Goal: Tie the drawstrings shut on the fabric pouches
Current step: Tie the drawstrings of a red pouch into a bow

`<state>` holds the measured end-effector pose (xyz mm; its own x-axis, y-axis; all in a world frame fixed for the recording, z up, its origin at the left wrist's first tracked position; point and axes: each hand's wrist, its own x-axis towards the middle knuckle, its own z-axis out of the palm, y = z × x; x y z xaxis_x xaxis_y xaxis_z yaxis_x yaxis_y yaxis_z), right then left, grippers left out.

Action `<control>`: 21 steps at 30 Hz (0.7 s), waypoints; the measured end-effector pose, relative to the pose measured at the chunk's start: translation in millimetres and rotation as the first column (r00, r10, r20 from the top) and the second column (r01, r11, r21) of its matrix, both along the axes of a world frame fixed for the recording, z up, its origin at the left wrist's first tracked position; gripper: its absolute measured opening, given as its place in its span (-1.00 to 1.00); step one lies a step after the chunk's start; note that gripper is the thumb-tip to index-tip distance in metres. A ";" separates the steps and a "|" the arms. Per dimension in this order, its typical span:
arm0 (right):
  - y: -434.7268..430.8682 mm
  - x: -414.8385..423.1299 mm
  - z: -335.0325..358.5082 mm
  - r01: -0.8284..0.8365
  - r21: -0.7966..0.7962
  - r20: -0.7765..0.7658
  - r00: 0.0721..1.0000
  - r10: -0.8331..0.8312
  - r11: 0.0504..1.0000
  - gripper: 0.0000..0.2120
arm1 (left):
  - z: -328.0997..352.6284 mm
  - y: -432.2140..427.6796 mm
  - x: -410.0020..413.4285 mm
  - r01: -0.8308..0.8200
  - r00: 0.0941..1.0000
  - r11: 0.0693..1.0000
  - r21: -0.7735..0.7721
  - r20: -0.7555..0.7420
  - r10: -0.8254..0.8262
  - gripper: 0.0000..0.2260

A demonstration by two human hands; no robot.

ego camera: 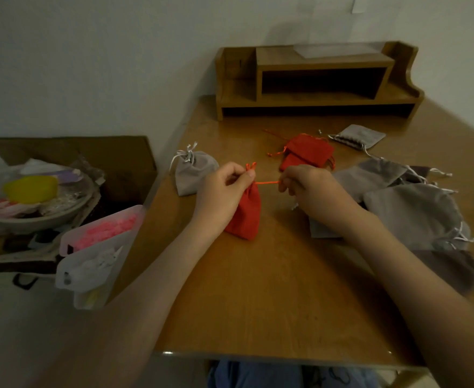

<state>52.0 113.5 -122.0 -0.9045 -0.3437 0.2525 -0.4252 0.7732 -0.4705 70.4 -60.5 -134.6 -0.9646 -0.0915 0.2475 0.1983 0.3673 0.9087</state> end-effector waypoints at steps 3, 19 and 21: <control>-2.9 1.0 2.1 0.039 -0.075 0.032 0.999 -0.037 0.996 -0.82 | -0.2 0.8 2.8 -0.072 0.994 0.975 -0.208 -0.094 0.053 -0.85; -18.5 11.5 -1.2 0.057 -0.774 0.330 0.886 0.325 0.631 -0.78 | 3.8 5.6 6.0 -0.116 0.962 0.914 -0.388 -0.272 0.007 -0.81; -21.3 12.9 -2.7 0.023 -0.759 0.293 0.905 0.309 0.651 -0.80 | 2.9 7.0 5.8 -0.086 0.967 0.922 -0.378 -0.256 -0.015 -0.85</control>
<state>64.9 92.2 -124.7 -0.9338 -0.3280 0.1428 -0.1665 0.0452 -0.9850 76.2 -53.5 -131.7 -0.8648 0.0258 0.5015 0.3794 0.6877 0.6189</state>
